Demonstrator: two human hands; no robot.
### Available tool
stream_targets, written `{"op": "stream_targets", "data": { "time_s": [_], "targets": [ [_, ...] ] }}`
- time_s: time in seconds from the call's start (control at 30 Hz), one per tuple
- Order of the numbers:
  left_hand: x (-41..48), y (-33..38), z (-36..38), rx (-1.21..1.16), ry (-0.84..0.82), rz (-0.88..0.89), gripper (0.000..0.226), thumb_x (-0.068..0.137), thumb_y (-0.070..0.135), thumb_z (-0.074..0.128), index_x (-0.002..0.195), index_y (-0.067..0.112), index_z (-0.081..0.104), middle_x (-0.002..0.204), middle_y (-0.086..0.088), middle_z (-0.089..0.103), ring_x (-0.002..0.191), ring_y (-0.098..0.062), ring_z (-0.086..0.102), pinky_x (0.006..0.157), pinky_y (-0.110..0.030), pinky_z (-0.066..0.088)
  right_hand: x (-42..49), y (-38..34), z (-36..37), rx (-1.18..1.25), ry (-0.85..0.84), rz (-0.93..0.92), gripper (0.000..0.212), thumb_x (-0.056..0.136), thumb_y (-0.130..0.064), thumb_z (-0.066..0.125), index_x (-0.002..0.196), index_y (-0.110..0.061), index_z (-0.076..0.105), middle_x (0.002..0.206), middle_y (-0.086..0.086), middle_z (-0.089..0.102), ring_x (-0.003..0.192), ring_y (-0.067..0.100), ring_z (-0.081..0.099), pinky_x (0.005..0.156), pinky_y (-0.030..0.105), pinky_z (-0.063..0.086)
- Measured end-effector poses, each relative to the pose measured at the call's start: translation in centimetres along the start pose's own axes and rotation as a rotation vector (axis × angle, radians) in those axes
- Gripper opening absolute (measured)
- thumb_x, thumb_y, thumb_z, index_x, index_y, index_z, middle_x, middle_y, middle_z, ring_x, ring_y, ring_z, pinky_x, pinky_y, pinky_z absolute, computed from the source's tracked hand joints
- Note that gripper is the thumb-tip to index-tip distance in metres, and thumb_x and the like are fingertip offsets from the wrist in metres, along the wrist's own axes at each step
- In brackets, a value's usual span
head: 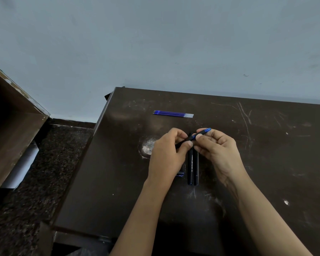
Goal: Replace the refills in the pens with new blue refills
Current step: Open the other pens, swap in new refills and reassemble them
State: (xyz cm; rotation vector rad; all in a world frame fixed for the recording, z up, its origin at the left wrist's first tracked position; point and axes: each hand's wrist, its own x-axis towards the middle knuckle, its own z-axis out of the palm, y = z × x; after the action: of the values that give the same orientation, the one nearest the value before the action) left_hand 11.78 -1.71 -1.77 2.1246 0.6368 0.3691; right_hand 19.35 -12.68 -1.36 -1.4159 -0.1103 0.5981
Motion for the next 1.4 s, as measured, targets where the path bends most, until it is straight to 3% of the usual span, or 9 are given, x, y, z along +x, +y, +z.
{"op": "stream_targets", "data": {
  "time_s": [0.17, 0.4, 0.57, 0.67, 0.77, 0.9, 1.1, 1.27, 1.4],
  "targets": [
    [0.00, 0.22, 0.24, -0.023, -0.088, -0.056, 0.033, 0.097, 0.035, 0.044, 0.085, 0.017, 0.069, 0.072, 0.006, 0.068, 0.066, -0.005, 0.064, 0.071, -0.031, 0.055, -0.03, -0.11, -0.02, 0.006, -0.009, -0.007, 0.011, 0.087, -0.003, 0.061, 0.094, -0.007, 0.068, 0.080, 0.009, 0.071, 0.076, 0.015, 0.067, 0.081, 0.032, 0.054],
    [0.05, 0.21, 0.28, -0.007, 0.006, 0.010, 0.013, 0.092, 0.032, 0.057, 0.094, 0.021, 0.064, 0.085, 0.007, 0.069, 0.079, -0.004, 0.063, 0.067, -0.014, 0.045, -0.02, -0.21, 0.07, 0.026, 0.001, -0.007, 0.011, 0.086, -0.004, 0.062, 0.094, -0.008, 0.069, 0.078, 0.005, 0.071, 0.079, 0.015, 0.066, 0.081, 0.031, 0.054],
    [0.09, 0.11, 0.41, 0.013, -0.012, -0.011, 0.030, 0.097, 0.033, 0.045, 0.087, 0.017, 0.068, 0.076, 0.008, 0.070, 0.069, -0.005, 0.065, 0.069, -0.027, 0.054, -0.10, -0.37, 0.03, 0.018, -0.001, -0.021, 0.012, 0.087, -0.003, 0.061, 0.095, -0.008, 0.068, 0.079, 0.006, 0.072, 0.075, 0.014, 0.067, 0.078, 0.029, 0.054],
    [0.09, 0.07, 0.31, -0.010, 0.016, 0.022, 0.006, 0.089, 0.025, 0.063, 0.089, 0.020, 0.065, 0.074, 0.015, 0.063, 0.071, 0.002, 0.061, 0.067, -0.011, 0.046, -0.12, -0.35, 0.02, 0.021, 0.003, -0.016, 0.012, 0.086, -0.003, 0.062, 0.096, -0.008, 0.069, 0.077, 0.005, 0.071, 0.077, 0.015, 0.067, 0.077, 0.028, 0.055],
    [-0.01, 0.18, 0.15, -0.040, 0.059, 0.032, 0.012, 0.083, 0.028, 0.069, 0.091, 0.022, 0.062, 0.081, 0.014, 0.064, 0.077, 0.005, 0.059, 0.067, -0.006, 0.043, -0.14, -0.38, 0.14, 0.039, 0.005, -0.019, 0.011, 0.086, -0.003, 0.062, 0.095, -0.007, 0.069, 0.074, 0.005, 0.070, 0.075, 0.014, 0.066, 0.078, 0.029, 0.055],
    [-0.03, 0.14, 0.26, 0.049, 0.032, 0.015, 0.029, 0.098, 0.035, 0.044, 0.094, 0.019, 0.067, 0.076, 0.009, 0.068, 0.067, 0.000, 0.060, 0.061, -0.009, 0.043, -0.12, -0.44, 0.21, 0.035, 0.015, -0.024, 0.010, 0.086, -0.004, 0.063, 0.092, -0.010, 0.069, 0.075, 0.003, 0.071, 0.075, 0.013, 0.067, 0.080, 0.031, 0.053],
    [0.04, 0.08, 0.14, -0.006, 0.072, 0.038, 0.007, 0.086, 0.026, 0.066, 0.092, 0.022, 0.066, 0.083, 0.013, 0.067, 0.080, 0.000, 0.063, 0.071, -0.013, 0.048, -0.18, -0.40, 0.17, 0.026, 0.015, -0.021, 0.010, 0.086, -0.005, 0.063, 0.091, -0.011, 0.070, 0.077, 0.005, 0.071, 0.079, 0.016, 0.067, 0.082, 0.033, 0.053],
    [-0.02, 0.04, 0.38, 0.069, 0.010, 0.013, 0.025, 0.098, 0.033, 0.044, 0.092, 0.021, 0.066, 0.076, 0.011, 0.067, 0.069, 0.000, 0.060, 0.062, -0.012, 0.040, -0.11, -0.41, 0.24, 0.016, 0.016, -0.028, 0.010, 0.086, -0.004, 0.063, 0.092, -0.009, 0.069, 0.082, 0.009, 0.072, 0.078, 0.016, 0.067, 0.080, 0.033, 0.053],
    [-0.01, -0.04, 0.31, 0.048, 0.012, 0.022, 0.011, 0.091, 0.029, 0.059, 0.094, 0.022, 0.066, 0.084, 0.011, 0.069, 0.078, -0.002, 0.064, 0.070, -0.019, 0.049, -0.10, -0.25, 0.14, 0.007, 0.023, -0.026, 0.010, 0.086, -0.004, 0.063, 0.092, -0.008, 0.069, 0.076, 0.006, 0.071, 0.077, 0.016, 0.067, 0.080, 0.033, 0.053]
  ]
}}
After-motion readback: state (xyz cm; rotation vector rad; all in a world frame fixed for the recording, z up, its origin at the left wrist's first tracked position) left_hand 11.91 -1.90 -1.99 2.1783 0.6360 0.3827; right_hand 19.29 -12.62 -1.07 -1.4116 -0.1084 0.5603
